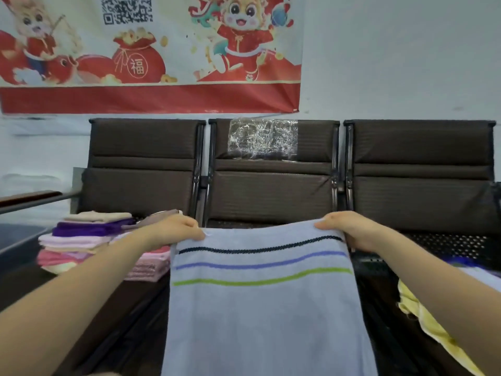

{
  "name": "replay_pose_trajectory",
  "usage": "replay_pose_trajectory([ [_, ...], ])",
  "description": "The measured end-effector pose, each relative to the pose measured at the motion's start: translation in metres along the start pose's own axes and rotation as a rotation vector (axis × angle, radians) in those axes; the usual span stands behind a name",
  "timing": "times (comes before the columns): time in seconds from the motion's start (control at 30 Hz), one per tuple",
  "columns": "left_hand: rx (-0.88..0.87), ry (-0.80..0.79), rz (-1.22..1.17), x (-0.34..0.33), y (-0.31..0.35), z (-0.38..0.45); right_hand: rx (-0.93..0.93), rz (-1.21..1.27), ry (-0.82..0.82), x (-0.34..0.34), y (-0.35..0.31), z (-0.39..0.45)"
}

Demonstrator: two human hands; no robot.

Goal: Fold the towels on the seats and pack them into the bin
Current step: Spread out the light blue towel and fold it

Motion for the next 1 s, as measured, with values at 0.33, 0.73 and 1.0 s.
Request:
replay_pose_trajectory([
  [0.33,0.073,-0.102,0.329,-0.106,-0.129,0.097,-0.326,-0.334,0.084,-0.021,0.143,0.088],
  [0.73,0.076,0.088,0.403,-0.124,-0.172,0.137,-0.206,-0.434,0.255,-0.035,0.191,0.147],
  [1.0,0.136,0.178,0.417,-0.122,-0.173,0.132,-0.208,-0.803,0.091,-0.029,0.186,0.138],
])
Point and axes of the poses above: each hand's wrist, its own z-axis towards the middle knuckle, its own x-axis out of the back of the hand, y = z × x, the point moved 3 cm from there along z, towards the middle knuckle, and after that the axes turned 7 degrees about -y, right-handed, at the moved point
